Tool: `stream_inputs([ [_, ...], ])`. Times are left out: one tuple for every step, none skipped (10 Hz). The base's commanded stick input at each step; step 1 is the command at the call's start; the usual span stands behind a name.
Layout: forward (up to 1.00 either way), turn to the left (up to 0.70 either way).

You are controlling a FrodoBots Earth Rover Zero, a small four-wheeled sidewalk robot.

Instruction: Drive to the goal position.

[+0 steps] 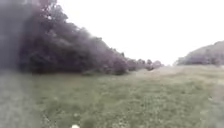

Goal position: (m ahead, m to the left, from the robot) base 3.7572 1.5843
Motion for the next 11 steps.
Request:
stream_inputs([
  [0.70, -0.14],
  [0.70, -0.14],
  [0.70, -0.14],
  [0.70, -0.14],
  [0.70, -0.14],
  [0.70, -0.14],
  [0.70, -0.14],
  [0.70, -0.14],
  [0.70, -0.14],
  [0.70, -0.14],
  [0.70, -0.14],
])
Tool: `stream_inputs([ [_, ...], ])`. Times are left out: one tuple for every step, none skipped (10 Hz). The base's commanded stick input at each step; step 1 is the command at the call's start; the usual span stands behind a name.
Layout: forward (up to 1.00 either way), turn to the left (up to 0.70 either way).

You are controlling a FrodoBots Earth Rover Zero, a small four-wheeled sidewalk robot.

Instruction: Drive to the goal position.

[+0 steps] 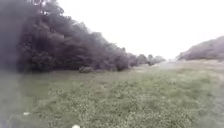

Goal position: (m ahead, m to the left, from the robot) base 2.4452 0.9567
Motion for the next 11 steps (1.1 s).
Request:
stream_inputs([
  [0.70, -0.14],
  [0.70, -0.14],
  [0.70, -0.14],
  [0.70, -0.14],
  [0.70, -0.14],
  [0.70, -0.14],
  [0.70, -0.14],
  [0.70, -0.14],
  [0.70, -0.14],
  [0.70, -0.14],
  [0.70, -0.14],
])
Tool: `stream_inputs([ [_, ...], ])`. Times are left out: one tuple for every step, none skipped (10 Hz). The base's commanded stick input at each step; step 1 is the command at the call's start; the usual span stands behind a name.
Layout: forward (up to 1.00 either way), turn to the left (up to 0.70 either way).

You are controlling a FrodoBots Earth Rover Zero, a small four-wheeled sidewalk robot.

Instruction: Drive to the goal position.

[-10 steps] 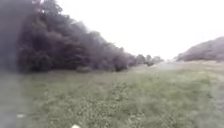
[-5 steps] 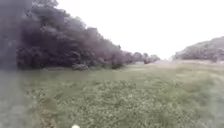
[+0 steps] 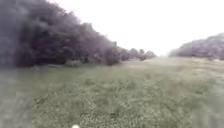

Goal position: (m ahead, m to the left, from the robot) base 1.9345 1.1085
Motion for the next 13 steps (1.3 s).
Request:
stream_inputs([
  [0.70, -0.14],
  [0.70, -0.14],
  [0.70, -0.14],
  [0.70, -0.04],
  [0.70, -0.01],
  [0.70, 0.00],
  [0.70, 0.00],
  [0.70, 0.00],
  [0.70, 0.00],
  [0.70, 0.00],
  [0.70, 0.00],
  [0.70, 0.00],
  [0.70, 0.00],
])
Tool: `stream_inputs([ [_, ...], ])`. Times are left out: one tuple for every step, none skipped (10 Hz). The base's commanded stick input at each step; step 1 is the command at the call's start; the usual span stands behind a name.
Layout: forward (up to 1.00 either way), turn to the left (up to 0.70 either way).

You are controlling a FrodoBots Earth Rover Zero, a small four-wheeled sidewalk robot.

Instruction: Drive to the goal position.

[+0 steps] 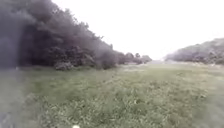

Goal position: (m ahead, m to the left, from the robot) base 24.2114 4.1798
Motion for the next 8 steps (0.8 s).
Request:
stream_inputs([
  [0.70, 0.00],
  [0.70, -0.05],
  [0.70, -0.11],
  [0.70, -0.14],
  [0.70, -0.14],
  [0.70, -0.14],
  [0.70, -0.14],
  [0.70, -0.14],
])
